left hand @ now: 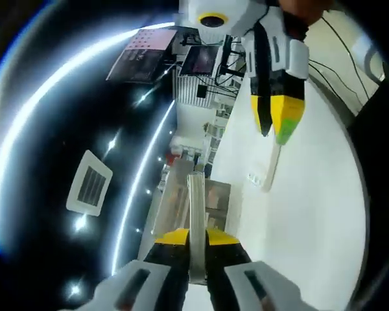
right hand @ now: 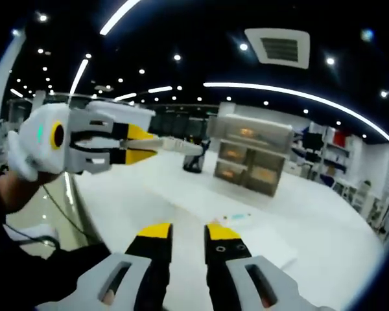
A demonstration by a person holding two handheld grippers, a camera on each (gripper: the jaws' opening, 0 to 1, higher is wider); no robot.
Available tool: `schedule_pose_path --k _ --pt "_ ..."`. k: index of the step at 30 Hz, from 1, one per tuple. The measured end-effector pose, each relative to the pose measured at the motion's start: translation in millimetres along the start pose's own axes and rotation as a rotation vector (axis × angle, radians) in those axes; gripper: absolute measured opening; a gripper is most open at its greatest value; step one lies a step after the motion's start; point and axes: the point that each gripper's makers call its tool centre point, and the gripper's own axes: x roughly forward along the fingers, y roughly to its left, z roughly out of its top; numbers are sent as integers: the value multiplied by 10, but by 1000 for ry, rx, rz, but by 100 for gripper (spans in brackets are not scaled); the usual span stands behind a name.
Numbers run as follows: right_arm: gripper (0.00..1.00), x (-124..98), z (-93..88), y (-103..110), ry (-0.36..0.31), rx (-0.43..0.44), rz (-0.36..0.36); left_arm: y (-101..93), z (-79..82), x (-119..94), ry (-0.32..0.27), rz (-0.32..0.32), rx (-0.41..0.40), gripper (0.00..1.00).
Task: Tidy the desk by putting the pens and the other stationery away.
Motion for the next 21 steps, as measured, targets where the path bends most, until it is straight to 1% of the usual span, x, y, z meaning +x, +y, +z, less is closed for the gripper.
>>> schedule_pose_path --k 5,7,11,16,19,21 --pt "18 -17 -20 -5 2 4 0 257 55 103 -26 4 67 8" --pt "18 -26 -26 -12 3 5 -2 393 67 156 -35 9 98 8" --pt "18 -42 -42 -31 4 11 -7 651 80 234 -49 28 110 8" --pt "18 -57 -27 -56 -1 13 -13 856 81 355 -61 36 112 8" --pt "18 -60 -12 -60 -4 11 -13 935 89 426 -70 35 109 8" --pt "18 -66 -12 -67 -3 11 -14 980 99 487 -76 31 130 8"
